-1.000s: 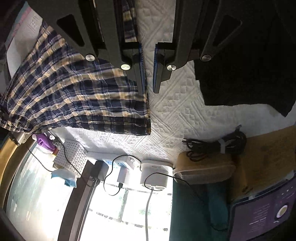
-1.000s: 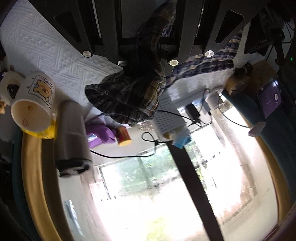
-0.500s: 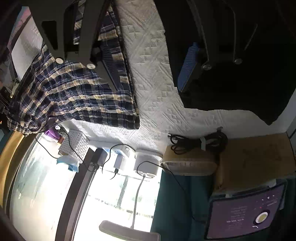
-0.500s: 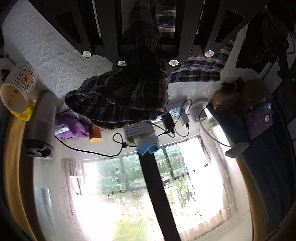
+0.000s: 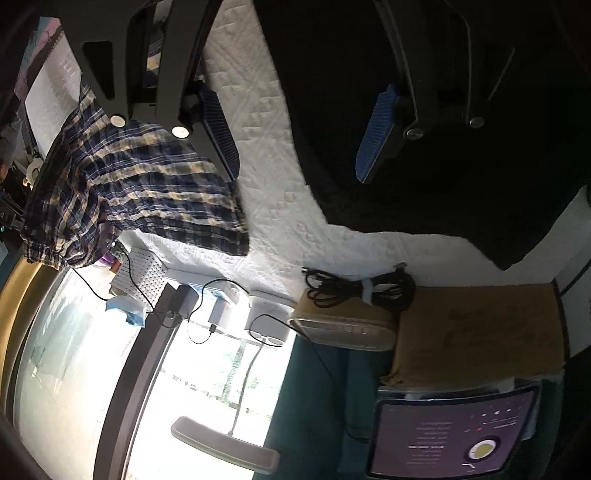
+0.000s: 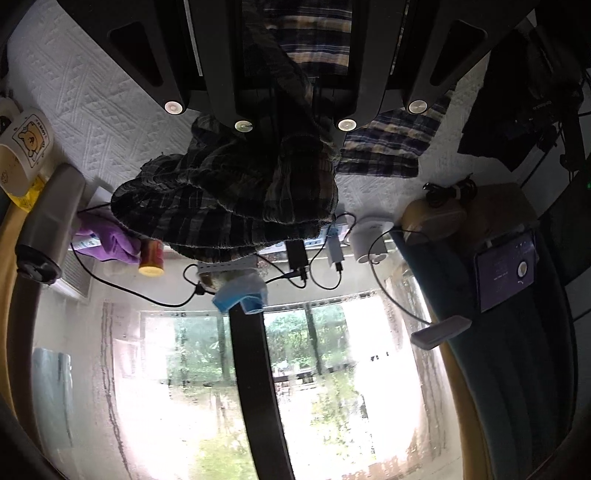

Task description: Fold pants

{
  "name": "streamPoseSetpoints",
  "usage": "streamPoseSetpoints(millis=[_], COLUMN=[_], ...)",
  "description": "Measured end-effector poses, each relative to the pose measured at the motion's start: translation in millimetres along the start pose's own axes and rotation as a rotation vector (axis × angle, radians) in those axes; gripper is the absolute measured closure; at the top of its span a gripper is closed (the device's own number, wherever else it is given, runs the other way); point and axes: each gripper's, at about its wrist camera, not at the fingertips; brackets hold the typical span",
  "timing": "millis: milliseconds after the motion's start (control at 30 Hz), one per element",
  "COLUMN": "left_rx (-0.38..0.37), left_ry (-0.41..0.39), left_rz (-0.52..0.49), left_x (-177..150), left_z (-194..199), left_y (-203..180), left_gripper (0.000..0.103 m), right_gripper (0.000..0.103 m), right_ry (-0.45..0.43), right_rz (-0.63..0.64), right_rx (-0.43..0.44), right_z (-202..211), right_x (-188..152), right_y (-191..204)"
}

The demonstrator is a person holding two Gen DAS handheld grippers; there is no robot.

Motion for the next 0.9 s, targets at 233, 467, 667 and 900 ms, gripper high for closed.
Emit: streamPoseSetpoints(millis=[233,467,667,900], left_rx=[0.010,-0.010,-0.003,0.003], left_ry=[-0.018,-0.014,-0.003,-0.007], left_rz=[0.052,0.113,0.138,0.139], left_x=[-10.1,-26.9,-31.7,-30.3], left_z=[11.4,14.2,18.6,24.9], left_y=[24.5,46.6,66.1,78.0], left_gripper=[0.038,0.038,0.038,0.038], right_gripper=[0.090,0.090,0.090,0.090], right_ry=[0.060,0.139,0.218,0.281], right_rz=[0.052,0.108,0.137,0.163], right_rx=[0.040,0.077,0.124,0.162], right_z=[-22.9,-50.7,-70.2,-82.5], right_x=[-9.6,-26.4,-54.4,-75.3], right_y=[40.3,80.9,116.5,149.9])
Point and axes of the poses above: each gripper's, at about its wrist camera, not at the fingertips, and z roughly against the way its jaws point, y to its left, x to its top, and after that the axes turned 5 degrees about -y, right-handed
